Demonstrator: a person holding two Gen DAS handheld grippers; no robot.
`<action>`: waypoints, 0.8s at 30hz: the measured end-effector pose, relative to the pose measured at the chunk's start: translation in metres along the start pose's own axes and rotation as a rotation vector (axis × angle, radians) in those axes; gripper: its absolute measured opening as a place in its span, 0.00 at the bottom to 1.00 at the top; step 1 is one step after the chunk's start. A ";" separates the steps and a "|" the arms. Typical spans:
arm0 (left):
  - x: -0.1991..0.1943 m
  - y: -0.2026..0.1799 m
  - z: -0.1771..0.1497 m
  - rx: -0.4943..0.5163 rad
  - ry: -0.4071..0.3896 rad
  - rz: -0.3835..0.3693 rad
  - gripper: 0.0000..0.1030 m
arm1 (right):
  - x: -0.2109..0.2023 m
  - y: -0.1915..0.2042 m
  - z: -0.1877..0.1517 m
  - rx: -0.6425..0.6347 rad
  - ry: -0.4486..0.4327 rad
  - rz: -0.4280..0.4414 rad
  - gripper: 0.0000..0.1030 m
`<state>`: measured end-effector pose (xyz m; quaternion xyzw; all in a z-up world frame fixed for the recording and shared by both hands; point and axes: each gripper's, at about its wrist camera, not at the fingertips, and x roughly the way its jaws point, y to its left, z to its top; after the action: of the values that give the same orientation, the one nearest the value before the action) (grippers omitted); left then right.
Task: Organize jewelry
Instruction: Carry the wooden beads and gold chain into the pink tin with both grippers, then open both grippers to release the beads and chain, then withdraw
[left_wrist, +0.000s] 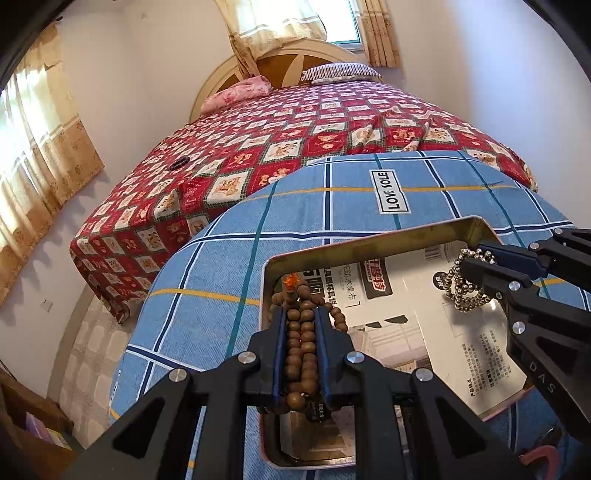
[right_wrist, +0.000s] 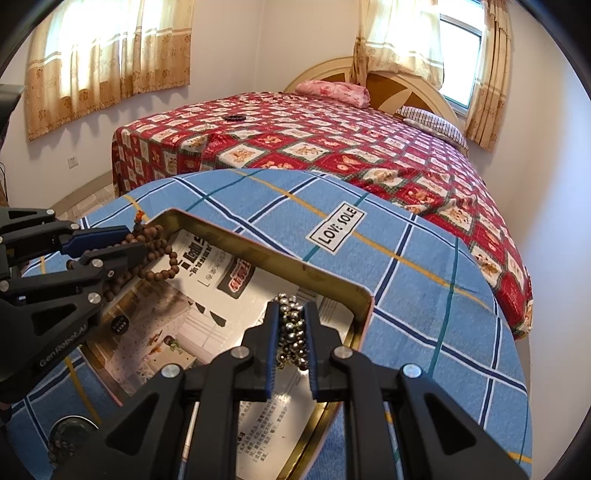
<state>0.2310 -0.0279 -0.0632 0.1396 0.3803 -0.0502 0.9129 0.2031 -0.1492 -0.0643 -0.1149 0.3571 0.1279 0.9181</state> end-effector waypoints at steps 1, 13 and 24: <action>-0.001 0.000 0.000 0.000 -0.006 0.004 0.15 | 0.000 0.000 0.000 0.002 0.001 -0.001 0.15; -0.023 0.004 0.000 -0.003 -0.057 0.054 0.69 | -0.017 -0.002 -0.003 0.026 -0.040 -0.021 0.56; -0.029 0.006 -0.008 -0.015 -0.045 0.070 0.69 | -0.031 -0.001 -0.011 0.039 -0.052 -0.020 0.59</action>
<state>0.2063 -0.0205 -0.0471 0.1447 0.3550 -0.0184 0.9234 0.1749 -0.1580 -0.0510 -0.0972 0.3345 0.1144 0.9304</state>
